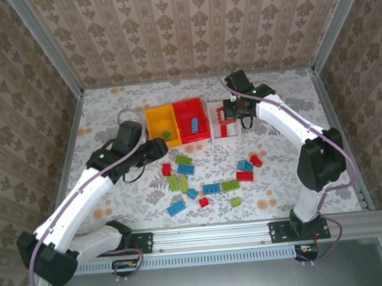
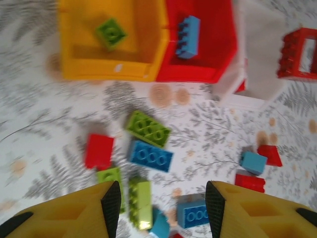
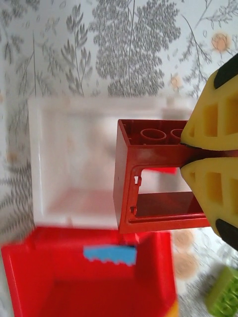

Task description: Sort the legos into containers by color

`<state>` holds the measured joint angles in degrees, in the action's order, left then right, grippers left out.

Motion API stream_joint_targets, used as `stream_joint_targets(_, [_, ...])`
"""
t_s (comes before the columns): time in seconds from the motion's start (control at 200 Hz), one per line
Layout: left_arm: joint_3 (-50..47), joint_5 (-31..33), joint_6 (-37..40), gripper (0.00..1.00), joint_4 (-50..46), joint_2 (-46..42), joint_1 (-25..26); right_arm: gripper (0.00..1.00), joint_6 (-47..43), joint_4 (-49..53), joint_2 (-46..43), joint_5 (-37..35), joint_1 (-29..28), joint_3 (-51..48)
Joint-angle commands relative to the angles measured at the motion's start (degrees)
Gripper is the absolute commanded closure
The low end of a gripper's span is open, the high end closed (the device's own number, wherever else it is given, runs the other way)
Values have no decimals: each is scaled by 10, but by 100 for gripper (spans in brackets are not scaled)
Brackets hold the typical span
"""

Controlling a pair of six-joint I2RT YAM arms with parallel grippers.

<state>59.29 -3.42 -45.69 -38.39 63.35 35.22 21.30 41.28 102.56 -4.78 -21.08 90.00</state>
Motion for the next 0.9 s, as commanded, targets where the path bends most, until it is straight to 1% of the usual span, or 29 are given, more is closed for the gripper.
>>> stream_joint_targets(0.0, [33, -30, 39, 48, 61, 42, 17, 99, 22, -7, 61, -6, 8, 46])
stream_joint_targets(0.075, [55, -41, 53, 48, 79, 78, 26, 99, 27, -9, 99, -1, 18, 77])
stream_joint_targets(0.195, [105, -41, 80, 48, 71, 125, 42, 100, 31, 14, 158, 11, 20, 136])
stream_joint_targets(0.39, [129, -40, 99, 48, 66, 156, 57, 99, 40, 39, 212, 25, 14, 191])
stream_joint_targets(0.51, [128, -32, 106, 47, 55, 158, 57, 98, 46, 47, 222, 32, 7, 200])
stream_joint_targets(0.64, [127, -22, 110, 47, 45, 154, 56, 97, 42, 37, 195, 27, 0, 192])
stream_joint_targets(0.795, [117, -15, 107, 47, 40, 145, 54, 84, 33, 27, 150, 16, -6, 184])
stream_joint_targets(0.865, [113, -15, 106, 46, 37, 142, 50, 73, 28, 30, 136, 11, -7, 186])
stream_joint_targets(0.895, [112, -15, 106, 46, 37, 141, 49, 70, 28, 36, 134, 8, -7, 189])
